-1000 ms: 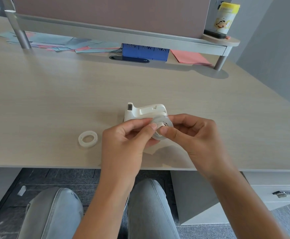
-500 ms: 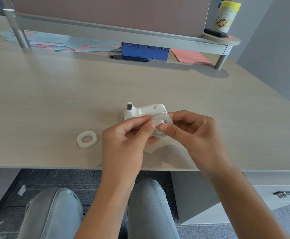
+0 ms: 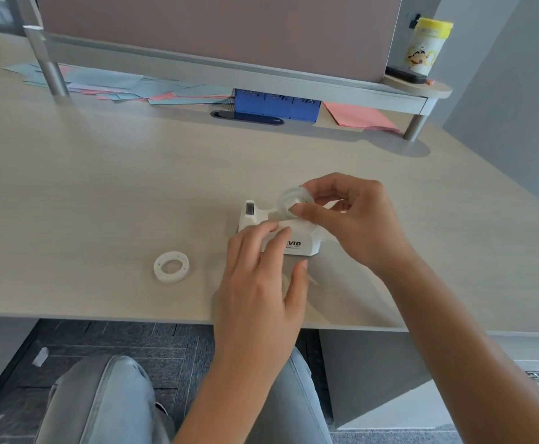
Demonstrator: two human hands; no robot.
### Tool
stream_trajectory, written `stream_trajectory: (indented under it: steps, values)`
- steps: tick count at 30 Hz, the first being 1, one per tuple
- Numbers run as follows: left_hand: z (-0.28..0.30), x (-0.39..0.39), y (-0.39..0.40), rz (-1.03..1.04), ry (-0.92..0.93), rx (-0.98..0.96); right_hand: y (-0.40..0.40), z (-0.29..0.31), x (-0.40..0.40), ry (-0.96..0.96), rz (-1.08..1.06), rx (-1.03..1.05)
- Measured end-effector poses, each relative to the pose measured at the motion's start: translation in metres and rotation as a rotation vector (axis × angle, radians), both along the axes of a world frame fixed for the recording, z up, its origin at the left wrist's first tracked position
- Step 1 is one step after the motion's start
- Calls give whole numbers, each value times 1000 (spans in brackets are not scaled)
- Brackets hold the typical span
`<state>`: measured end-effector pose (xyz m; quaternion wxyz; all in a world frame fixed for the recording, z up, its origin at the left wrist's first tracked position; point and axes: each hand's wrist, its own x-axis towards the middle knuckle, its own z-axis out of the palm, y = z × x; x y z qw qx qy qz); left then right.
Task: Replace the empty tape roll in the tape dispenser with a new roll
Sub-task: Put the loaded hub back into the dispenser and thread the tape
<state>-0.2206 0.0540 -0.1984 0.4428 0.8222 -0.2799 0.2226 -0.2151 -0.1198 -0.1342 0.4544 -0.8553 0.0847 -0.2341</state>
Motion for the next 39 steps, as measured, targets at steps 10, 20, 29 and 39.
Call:
stream_trajectory:
  steps: [10,20,29,39]
  values:
    - [-1,-1,-2,31,-27,249,-9,10,-3,98,71,-138]
    - [0,-1,-2,36,-14,321,3,54,17,393,115,-595]
    - [4,0,-4,13,36,256,5,52,16,378,91,-586]
    - [15,0,-2,-32,132,115,6,37,8,282,92,-444]
